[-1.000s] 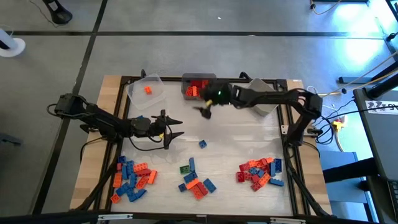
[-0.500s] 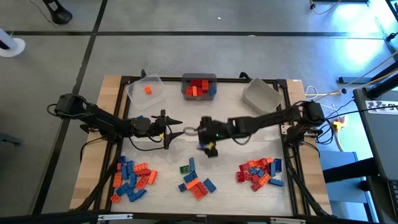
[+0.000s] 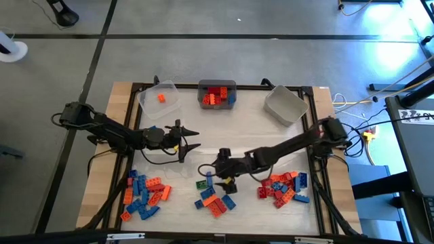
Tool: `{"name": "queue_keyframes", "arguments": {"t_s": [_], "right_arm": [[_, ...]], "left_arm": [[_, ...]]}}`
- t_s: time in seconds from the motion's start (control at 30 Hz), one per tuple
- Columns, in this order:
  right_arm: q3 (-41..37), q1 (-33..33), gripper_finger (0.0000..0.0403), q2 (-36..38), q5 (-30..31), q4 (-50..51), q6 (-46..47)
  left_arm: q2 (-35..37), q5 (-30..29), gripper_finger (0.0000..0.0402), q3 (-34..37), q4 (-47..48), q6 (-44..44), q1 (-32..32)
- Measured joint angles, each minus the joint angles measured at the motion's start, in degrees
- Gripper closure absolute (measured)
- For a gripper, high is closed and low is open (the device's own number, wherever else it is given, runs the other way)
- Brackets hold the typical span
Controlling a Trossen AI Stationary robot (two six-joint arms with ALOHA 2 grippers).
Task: Sort blocks by size
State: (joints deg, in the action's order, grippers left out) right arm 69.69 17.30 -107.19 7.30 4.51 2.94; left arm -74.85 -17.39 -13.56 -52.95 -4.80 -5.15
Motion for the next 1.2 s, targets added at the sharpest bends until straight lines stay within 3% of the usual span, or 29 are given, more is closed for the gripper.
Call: {"name": "queue_keyframes", "arguments": {"t_s": [0.27, 0.8, 1.2], "right_arm": [[-0.02, -0.04, 0.0006, -8.57, 1.07, -12.26, 2.43], [-0.04, -0.02, 0.0006, -10.93, -1.91, -14.14, 2.55], [-0.04, -0.99, 0.0006, -11.41, 0.68, -12.91, 1.30]], "left_arm": [[0.00, 0.00, 0.0173, 0.00, -0.07, 0.02, 0.00], [0.00, 0.00, 0.0173, 0.00, 0.09, -0.22, -0.11], [0.01, 0.00, 0.0173, 0.00, 0.05, -0.59, -0.11]]}}
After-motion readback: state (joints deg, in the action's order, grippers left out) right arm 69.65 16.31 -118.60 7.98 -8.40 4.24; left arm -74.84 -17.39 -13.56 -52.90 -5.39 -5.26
